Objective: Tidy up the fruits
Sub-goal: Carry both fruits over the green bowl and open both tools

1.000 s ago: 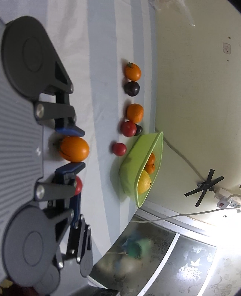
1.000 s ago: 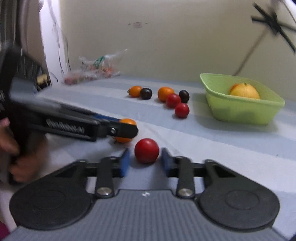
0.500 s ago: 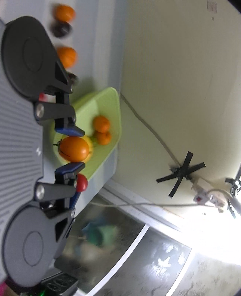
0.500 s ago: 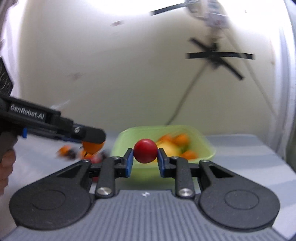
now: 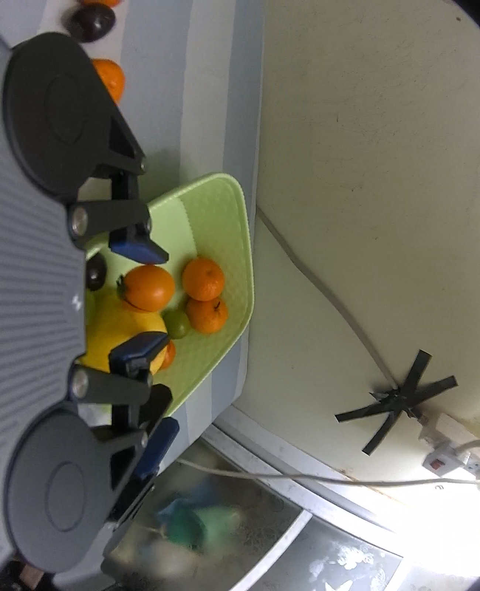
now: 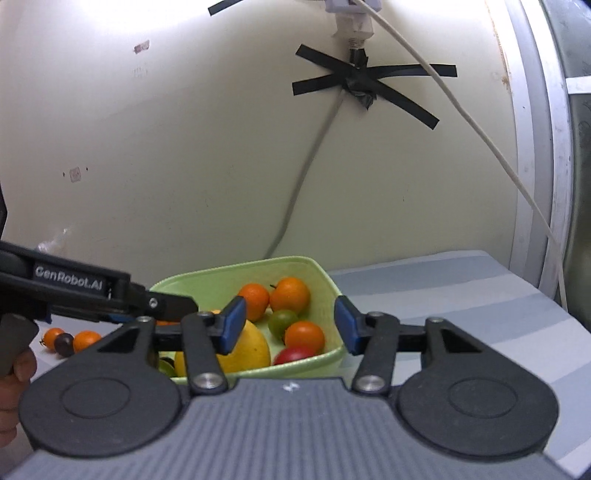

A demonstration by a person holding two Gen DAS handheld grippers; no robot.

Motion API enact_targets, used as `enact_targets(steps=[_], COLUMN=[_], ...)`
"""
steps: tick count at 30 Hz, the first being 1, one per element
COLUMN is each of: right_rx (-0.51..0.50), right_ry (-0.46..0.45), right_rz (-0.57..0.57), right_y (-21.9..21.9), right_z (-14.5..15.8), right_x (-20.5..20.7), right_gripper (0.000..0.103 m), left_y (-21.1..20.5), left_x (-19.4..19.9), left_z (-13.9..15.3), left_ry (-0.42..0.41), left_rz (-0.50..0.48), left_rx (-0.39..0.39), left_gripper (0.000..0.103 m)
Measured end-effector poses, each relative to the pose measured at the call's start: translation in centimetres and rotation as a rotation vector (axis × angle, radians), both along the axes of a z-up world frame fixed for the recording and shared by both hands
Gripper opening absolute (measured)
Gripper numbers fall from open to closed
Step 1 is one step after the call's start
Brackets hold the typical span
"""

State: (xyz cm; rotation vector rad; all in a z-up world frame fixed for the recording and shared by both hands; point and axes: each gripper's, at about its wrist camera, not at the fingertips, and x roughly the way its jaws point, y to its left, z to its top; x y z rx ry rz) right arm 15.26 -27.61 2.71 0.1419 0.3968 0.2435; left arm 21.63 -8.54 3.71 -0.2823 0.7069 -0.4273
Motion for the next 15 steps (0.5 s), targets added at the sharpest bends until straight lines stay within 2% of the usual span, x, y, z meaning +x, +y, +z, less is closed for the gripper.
enact_targets(steps=[3, 6, 11, 15], right_rx=[0.019, 0.056, 0.096, 0.025], right_ry=[-0.031, -0.054, -0.044, 0.003], right_rz=[-0.006, 0.009, 0.155, 0.297], right_y=[-0.4, -0.4, 2.3, 6.9], right_z=[0.3, 0.9, 2.1, 1.6], right_x=[-1.2, -2.7, -4.8, -6.6], right_gripper=[0.054, 0.046, 0.044, 0.044], left_y=[2.6, 6.8, 13.5, 17.1], left_x=[-3.0, -6.4, -11.4, -13.5], left_z=[1.4, 2.2, 0.4, -2.0], left_ry=[-0.078, -0.124, -0.112, -0.051], left_rz=[0.018, 0.071, 0.202, 0.279], left_rx=[-0.043, -0.076, -0.037, -0.071], left_gripper=[0.039, 0.039, 0.039, 0.039])
